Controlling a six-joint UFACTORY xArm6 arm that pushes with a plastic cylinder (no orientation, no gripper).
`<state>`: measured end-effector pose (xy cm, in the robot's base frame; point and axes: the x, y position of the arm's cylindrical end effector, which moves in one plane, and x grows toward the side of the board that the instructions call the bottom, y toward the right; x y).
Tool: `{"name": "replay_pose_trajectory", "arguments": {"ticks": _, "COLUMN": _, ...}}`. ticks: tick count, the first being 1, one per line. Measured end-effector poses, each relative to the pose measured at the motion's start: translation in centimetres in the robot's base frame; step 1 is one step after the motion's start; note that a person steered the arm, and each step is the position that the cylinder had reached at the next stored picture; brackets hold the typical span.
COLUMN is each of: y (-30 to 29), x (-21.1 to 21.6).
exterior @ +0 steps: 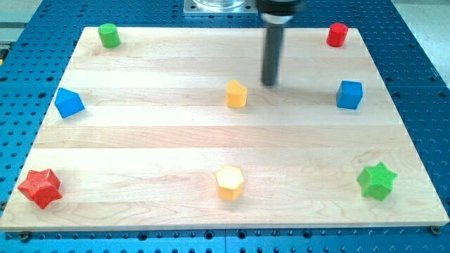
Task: Move the cube to the right of the heart
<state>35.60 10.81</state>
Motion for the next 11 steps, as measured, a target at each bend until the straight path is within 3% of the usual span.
{"name": "replay_pose_trajectory", "arguments": {"ticks": 1, "y": -6.8, "x": 3.6}}
{"name": "replay_pose_trajectory", "arguments": {"ticks": 2, "y": -5.8, "x": 3.9}}
{"name": "replay_pose_trajectory", "arguments": {"ticks": 4, "y": 17.3, "x": -3.4}}
{"name": "replay_pose_trajectory", "arguments": {"ticks": 5, "y": 20.6, "x": 2.5}}
{"name": "replay_pose_trajectory", "arguments": {"ticks": 7, "y": 5.5, "x": 3.6}}
{"name": "replay_pose_trajectory", "arguments": {"ticks": 8, "y": 12.0, "x": 4.4}}
{"name": "replay_pose_trajectory", "arguments": {"ticks": 10, "y": 0.5, "x": 6.9}}
{"name": "replay_pose_trajectory", "arguments": {"ticks": 11, "y": -2.2, "x": 6.9}}
